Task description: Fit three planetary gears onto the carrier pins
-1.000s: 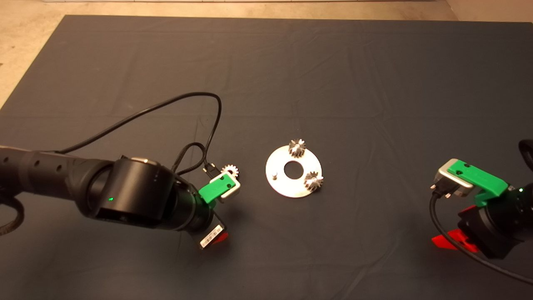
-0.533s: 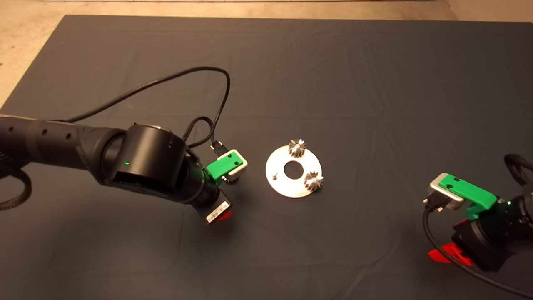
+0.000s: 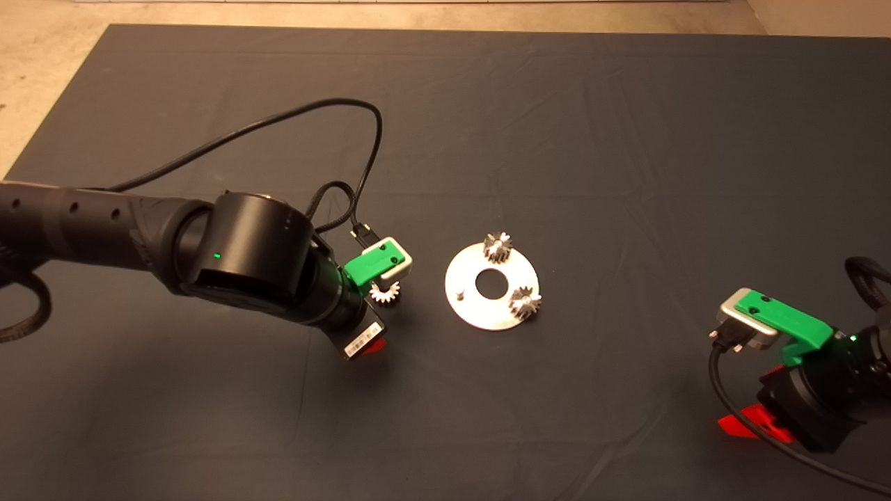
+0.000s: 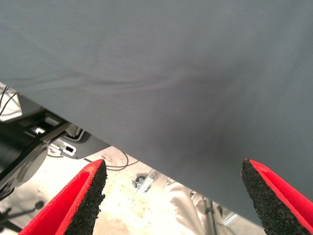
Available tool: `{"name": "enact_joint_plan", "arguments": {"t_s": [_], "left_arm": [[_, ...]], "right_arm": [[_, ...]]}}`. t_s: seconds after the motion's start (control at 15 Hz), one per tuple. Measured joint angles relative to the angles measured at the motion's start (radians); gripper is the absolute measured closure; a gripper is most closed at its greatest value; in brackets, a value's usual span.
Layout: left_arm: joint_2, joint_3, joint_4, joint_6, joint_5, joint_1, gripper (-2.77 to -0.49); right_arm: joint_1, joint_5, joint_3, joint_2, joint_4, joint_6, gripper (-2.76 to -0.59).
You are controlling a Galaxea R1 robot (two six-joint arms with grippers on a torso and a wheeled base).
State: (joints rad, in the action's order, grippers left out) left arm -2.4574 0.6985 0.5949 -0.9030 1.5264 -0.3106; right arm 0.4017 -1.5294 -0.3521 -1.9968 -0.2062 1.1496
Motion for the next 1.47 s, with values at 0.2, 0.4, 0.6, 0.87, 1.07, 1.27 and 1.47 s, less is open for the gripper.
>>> {"name": "enact_joint_plan", "arguments": {"t_s": [0.2, 0.4, 0.6, 0.87, 1.07, 1.27, 1.47], "left_arm": [[0.011, -0.003, 0.042, -0.026, -0.001, 0.0, -2.06], [0.048, -0.027, 0.079, -0.058, 0.0, 0.0, -2.06], [0.079, -0.045, 0.115, -0.079, 0.0, 0.0, -2.06], [0.124, -0.06, 0.21, -0.137, -0.077, 0.005, -2.06], [0.125, -0.06, 0.241, -0.182, -0.128, 0.036, -2.06], [0.124, -0.06, 0.305, -0.221, -0.132, 0.058, -2.06], [0.111, -0.066, 0.36, -0.242, -0.132, 0.102, -2.06]], "right_arm": [[0.0, 0.061, 0.002, 0.068, -0.035, -0.008, -2.02], [0.0, 0.207, 0.009, 0.111, -0.14, -0.018, -2.02], [-0.001, 0.255, 0.011, 0.101, -0.182, -0.022, -2.02], [-0.001, 0.262, 0.012, 0.098, -0.183, -0.023, -2.02], [-0.003, 0.265, 0.015, 0.09, -0.186, -0.023, -2.02], [-0.003, 0.265, 0.015, 0.085, -0.186, -0.023, -2.02], [-0.003, 0.266, 0.016, 0.07, -0.186, -0.023, -2.02]]}}
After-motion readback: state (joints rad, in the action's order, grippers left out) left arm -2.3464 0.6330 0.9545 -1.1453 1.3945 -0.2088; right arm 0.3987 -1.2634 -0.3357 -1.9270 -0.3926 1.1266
